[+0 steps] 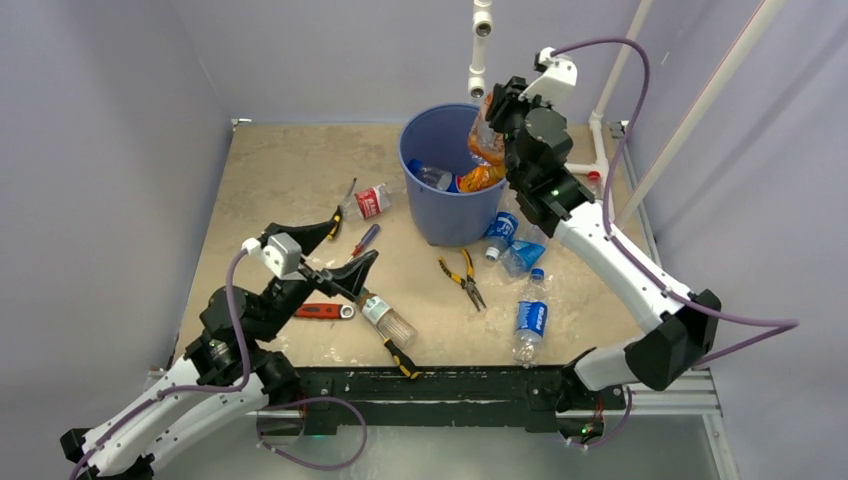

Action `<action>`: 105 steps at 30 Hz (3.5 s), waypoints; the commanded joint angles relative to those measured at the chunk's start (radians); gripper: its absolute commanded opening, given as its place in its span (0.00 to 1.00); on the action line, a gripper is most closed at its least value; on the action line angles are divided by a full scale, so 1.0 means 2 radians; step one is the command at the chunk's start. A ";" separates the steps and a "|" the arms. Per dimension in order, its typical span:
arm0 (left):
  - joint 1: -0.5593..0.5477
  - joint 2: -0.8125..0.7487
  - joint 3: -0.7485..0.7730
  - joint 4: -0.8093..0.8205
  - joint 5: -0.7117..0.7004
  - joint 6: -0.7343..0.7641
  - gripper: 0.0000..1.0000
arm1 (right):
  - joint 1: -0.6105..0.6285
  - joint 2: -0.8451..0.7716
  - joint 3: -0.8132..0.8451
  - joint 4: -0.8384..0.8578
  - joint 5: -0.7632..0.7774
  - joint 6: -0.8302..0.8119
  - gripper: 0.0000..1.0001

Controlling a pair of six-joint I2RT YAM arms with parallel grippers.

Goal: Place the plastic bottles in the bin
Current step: Place the plastic bottle in the trash bin.

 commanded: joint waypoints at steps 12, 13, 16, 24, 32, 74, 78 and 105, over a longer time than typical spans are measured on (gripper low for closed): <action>0.000 0.021 0.005 0.011 0.007 -0.002 0.99 | -0.005 0.062 -0.039 0.004 -0.002 0.038 0.00; 0.000 0.021 0.005 0.010 0.007 -0.002 0.99 | -0.005 0.063 -0.037 0.009 -0.009 0.039 0.00; 0.000 0.022 0.006 0.009 0.006 -0.001 0.99 | -0.006 0.074 -0.017 -0.007 -0.020 0.042 0.00; 0.000 0.019 0.007 0.006 0.006 -0.001 0.99 | -0.013 0.096 -0.027 -0.051 -0.031 0.087 0.00; 0.000 0.025 0.007 0.007 0.013 -0.002 0.99 | -0.014 0.095 -0.047 -0.068 -0.066 0.106 0.00; 0.000 0.051 0.011 0.004 0.025 -0.003 0.99 | 0.033 0.033 -0.035 -0.217 -0.239 0.037 0.00; 0.000 0.049 0.010 0.004 0.025 -0.003 0.99 | 0.032 0.045 -0.048 -0.216 -0.245 0.043 0.00; 0.000 0.068 0.023 -0.013 0.007 -0.016 0.99 | 0.033 -0.128 -0.022 -0.225 -0.225 0.058 0.85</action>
